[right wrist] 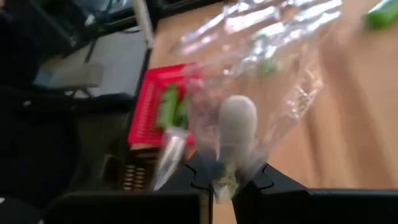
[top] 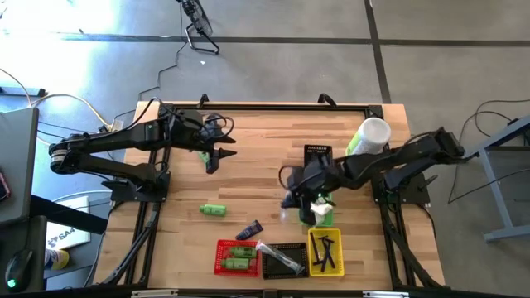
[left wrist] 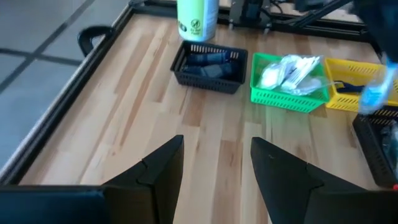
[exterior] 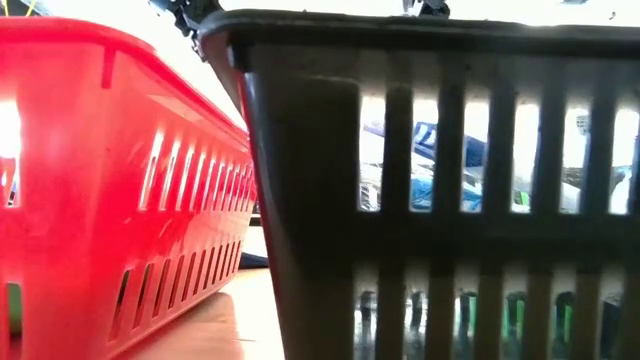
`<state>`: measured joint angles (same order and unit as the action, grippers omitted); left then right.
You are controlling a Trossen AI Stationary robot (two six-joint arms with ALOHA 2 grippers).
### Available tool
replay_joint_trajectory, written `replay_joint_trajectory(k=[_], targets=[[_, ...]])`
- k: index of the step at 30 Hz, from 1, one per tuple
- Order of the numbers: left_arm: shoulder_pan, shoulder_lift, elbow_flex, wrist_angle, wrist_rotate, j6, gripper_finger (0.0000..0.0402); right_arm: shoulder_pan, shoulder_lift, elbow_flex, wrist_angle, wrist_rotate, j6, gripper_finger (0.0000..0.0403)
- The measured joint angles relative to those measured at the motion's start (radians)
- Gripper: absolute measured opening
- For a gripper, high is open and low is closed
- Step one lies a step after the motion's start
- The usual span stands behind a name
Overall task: Pick & Place Travel size toiletries
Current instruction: Put the blue toothbrush into the bottom black bin
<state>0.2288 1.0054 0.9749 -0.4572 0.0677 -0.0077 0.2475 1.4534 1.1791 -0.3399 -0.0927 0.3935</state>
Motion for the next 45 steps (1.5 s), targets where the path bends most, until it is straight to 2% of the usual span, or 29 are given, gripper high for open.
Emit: replay_joint_trajectory(k=[13,29,41,45], targets=[[0.000,0.000,0.000,-0.063,-0.008,-0.024,0.0184,0.109,0.119,0.008,0.001,-0.145,0.188,0.0019],[0.000,0.000,0.000,-0.067,-0.011,-0.024,0.0184,0.130,0.280,0.007,0.026,-0.254,0.231,0.0021],[0.000,0.000,0.000,-0.071,-0.010,-0.025,0.0184,0.130,0.341,0.007,0.063,-0.244,0.206,0.0024],[0.000,0.000,0.000,-0.079,-0.010,-0.025,0.0184,0.131,0.341,0.007,0.109,-0.228,0.185,0.0041]])
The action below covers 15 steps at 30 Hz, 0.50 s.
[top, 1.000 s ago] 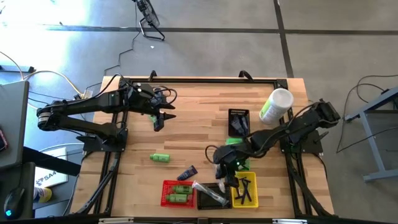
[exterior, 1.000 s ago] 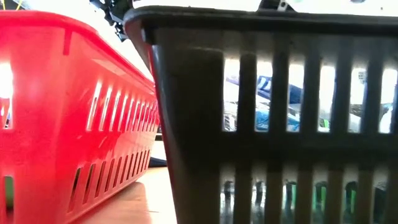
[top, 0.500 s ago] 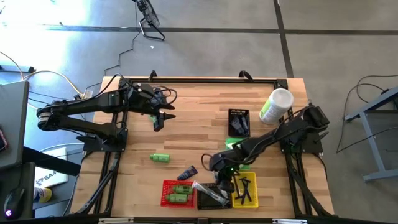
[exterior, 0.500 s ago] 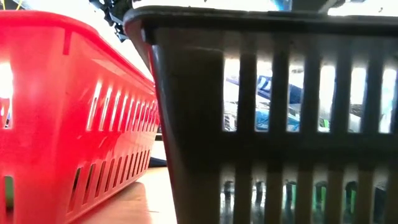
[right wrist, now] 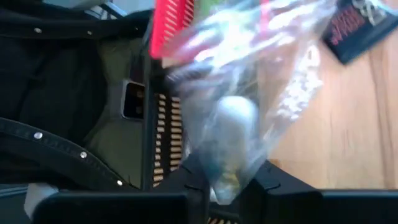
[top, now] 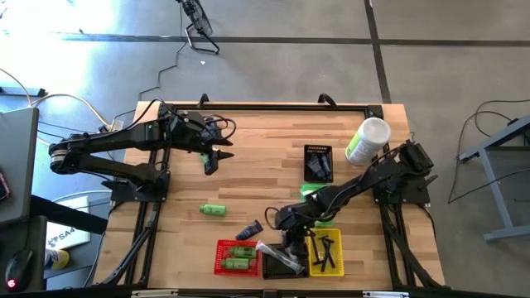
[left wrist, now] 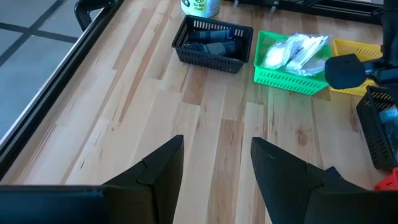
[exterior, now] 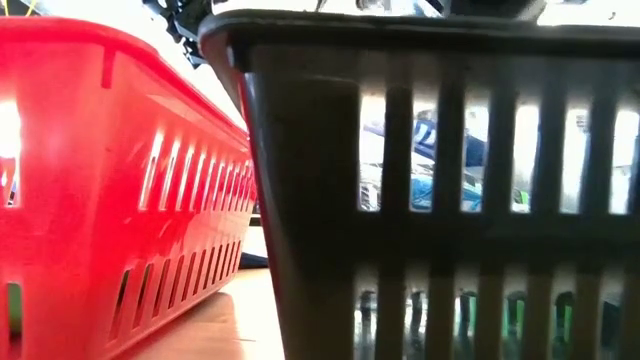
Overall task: Pick & Place Travel size toiletries
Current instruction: Put the blue toothbrush into the bottom black bin, then put the green shampoo bottle into the red bin
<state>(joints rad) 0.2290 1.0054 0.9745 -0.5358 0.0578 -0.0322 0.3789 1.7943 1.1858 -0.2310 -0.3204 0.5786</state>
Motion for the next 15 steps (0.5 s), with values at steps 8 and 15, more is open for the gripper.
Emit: replay_joint_trajectory(k=[8,15], targets=[[0.000,0.000,0.000,-0.026,0.000,-0.002,0.0184,0.007,0.000,0.000,0.010,-0.002,-0.006,0.0143],[0.000,0.000,0.000,-0.029,0.000,-0.003,0.0184,0.008,0.000,0.000,0.059,-0.044,-0.075,0.0200]])
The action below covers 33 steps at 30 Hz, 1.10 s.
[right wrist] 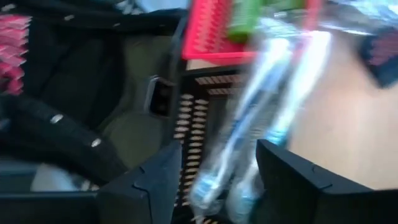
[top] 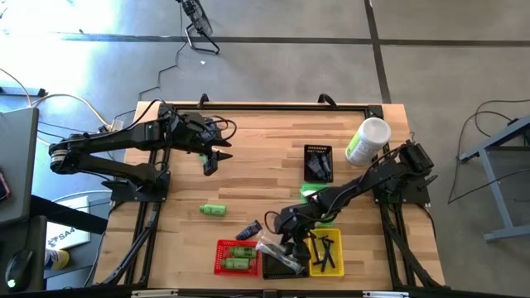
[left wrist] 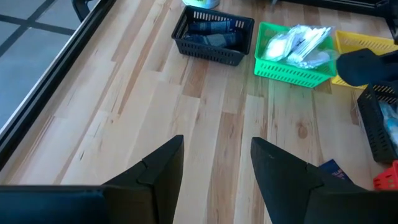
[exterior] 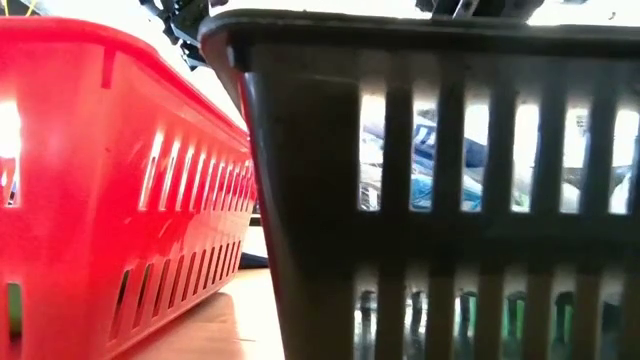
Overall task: Pick & Place Travel size toiletries
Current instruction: Put the green shampoo bottle into the red bin
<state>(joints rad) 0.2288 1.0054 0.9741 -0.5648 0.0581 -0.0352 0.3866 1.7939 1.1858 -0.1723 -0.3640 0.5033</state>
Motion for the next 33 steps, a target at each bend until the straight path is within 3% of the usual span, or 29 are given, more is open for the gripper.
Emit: replay_joint_trajectory(k=[4,15,21,29,33], targets=[[0.000,0.000,0.000,0.000,0.000,0.000,0.0184,0.000,0.000,0.000,0.041,-0.108,-0.037,0.0198],[0.000,0.000,0.000,-0.003,0.000,-0.001,0.0184,-0.043,0.000,0.000,0.050,-0.109,-0.001,0.0140],[0.000,0.000,0.000,-0.011,0.003,-0.014,0.0184,-0.086,-0.021,-0.002,0.037,-0.191,-0.003,0.0088],[0.000,0.000,0.000,-0.015,0.003,-0.023,0.0184,-0.132,-0.135,-0.002,-0.125,-0.144,-0.093,0.0010],[0.000,0.000,0.000,-0.014,0.002,-0.023,0.0184,-0.142,-0.225,-0.001,-0.251,-0.047,-0.164,0.0005]])
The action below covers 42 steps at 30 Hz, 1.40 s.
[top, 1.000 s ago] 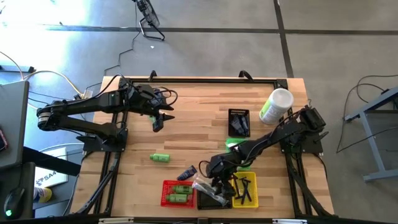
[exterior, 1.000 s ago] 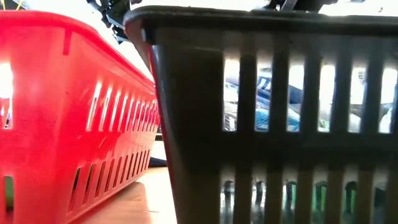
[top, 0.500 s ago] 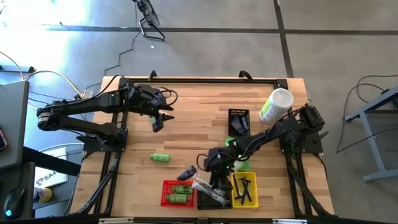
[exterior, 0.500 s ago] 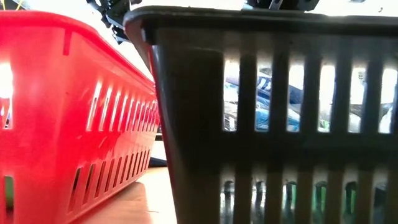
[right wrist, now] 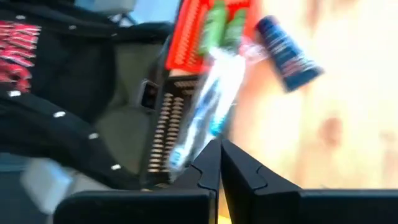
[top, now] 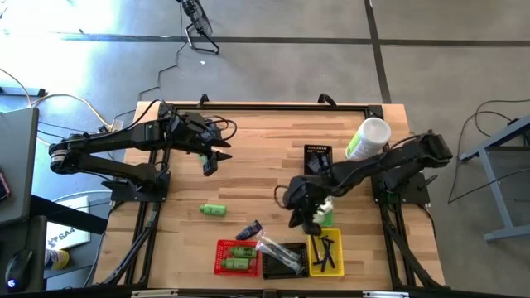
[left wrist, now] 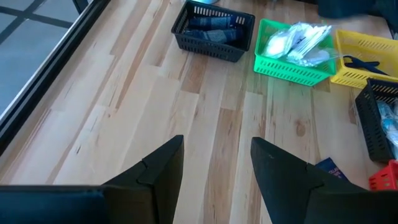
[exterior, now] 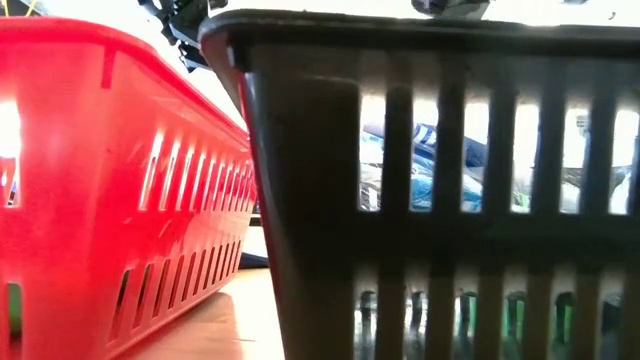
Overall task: Pick & Place Travel size toiletries
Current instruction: Put the green shampoo bottle into the red bin
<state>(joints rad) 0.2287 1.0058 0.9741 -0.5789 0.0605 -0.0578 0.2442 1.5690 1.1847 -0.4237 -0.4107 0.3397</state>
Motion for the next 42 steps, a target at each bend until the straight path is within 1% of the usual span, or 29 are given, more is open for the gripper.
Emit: replay_joint_trajectory(k=[5,10,13,16,18,21,26,30,33,37,39,42], targets=[[0.000,0.000,0.000,0.006,-0.002,0.002,0.0184,-0.007,-0.123,0.000,-0.138,0.177,-0.077,0.0002],[0.000,0.000,0.000,0.014,-0.015,0.006,0.0184,-0.004,-0.231,0.000,-0.230,0.302,-0.109,0.0002],[0.000,0.000,0.000,0.024,-0.020,0.008,0.0184,0.002,-0.286,0.000,-0.295,0.360,-0.110,0.0002],[0.000,0.000,-0.025,0.079,-0.023,0.009,0.0184,0.012,-0.336,-0.010,-0.328,0.414,-0.109,0.0002],[0.000,0.000,-0.052,0.116,-0.024,0.024,0.0184,0.017,-0.372,-0.039,-0.334,0.438,-0.109,0.0002],[0.000,0.000,-0.090,0.163,-0.029,0.035,0.0184,0.018,-0.428,-0.108,-0.300,0.445,-0.105,0.0002],[0.000,0.000,-0.161,0.256,-0.030,0.029,0.0184,-0.010,-0.506,-0.256,-0.188,0.505,-0.126,0.0002],[0.000,0.000,-0.198,0.294,-0.029,0.027,0.0184,-0.064,-0.550,-0.385,-0.017,0.517,-0.180,0.0002],[0.000,0.000,-0.216,0.289,-0.030,0.026,0.0184,-0.115,-0.570,-0.477,0.144,0.517,-0.228,0.0002],[0.000,0.000,-0.217,0.239,-0.031,0.004,0.0184,-0.191,-0.577,-0.575,0.374,0.518,-0.278,0.0002],[0.000,0.000,-0.217,0.206,-0.062,-0.024,0.0184,-0.232,-0.576,-0.600,0.459,0.517,-0.301,0.0002],[0.000,0.000,-0.217,0.140,-0.142,-0.097,0.0184,-0.293,-0.577,-0.604,0.546,0.518,-0.329,0.0002]])
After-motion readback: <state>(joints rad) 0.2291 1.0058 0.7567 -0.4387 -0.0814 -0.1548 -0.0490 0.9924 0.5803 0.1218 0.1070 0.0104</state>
